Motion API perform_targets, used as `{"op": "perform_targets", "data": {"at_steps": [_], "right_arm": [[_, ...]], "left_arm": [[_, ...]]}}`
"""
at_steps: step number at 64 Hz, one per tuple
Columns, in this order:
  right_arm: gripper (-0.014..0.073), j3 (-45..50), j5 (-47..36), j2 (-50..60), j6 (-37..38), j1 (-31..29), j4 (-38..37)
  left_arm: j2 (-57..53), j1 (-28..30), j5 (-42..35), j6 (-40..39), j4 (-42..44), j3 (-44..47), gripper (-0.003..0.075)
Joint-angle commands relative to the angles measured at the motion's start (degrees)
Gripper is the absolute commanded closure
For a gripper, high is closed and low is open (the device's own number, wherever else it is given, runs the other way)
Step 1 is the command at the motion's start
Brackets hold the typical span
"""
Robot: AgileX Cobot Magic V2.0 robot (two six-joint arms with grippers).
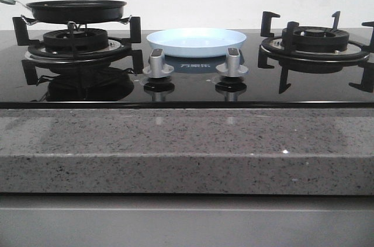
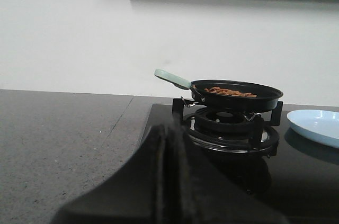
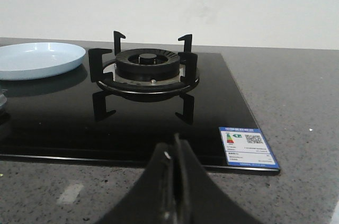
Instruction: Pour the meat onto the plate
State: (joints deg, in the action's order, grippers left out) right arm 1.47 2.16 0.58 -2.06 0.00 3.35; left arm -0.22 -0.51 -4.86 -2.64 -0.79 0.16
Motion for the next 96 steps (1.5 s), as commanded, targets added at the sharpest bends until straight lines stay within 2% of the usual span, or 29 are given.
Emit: {"op": "perform_targets", "data": {"at_steps": [1, 75, 80, 96], "right_arm": [[0.0662, -0.26, -5.08, 0.99, 0.0, -0.18, 0.17], [0.0662, -2.04, -6.36, 0.99, 0.0, -0.18, 0.17], [0.0662, -5.78, -2.16, 0.99, 0.0, -0.18, 0.17], [0.0662, -22.8, 15.42, -0.98, 0.0, -0.11, 0.17]], "left_arm": [[-0.96, -0.02, -4.9, -0.64, 0.0, 0.38, 0.0741], [-0.96, -0.02, -4.69, -0.74, -0.65, -0.82, 0.0741], [-0.84, -0.02, -0.1, -0.73, -2.93, -4.35, 0.0741], [3.63, -0.02, 19.62, -0.73, -2.99, -20.98, 0.0741]]}}
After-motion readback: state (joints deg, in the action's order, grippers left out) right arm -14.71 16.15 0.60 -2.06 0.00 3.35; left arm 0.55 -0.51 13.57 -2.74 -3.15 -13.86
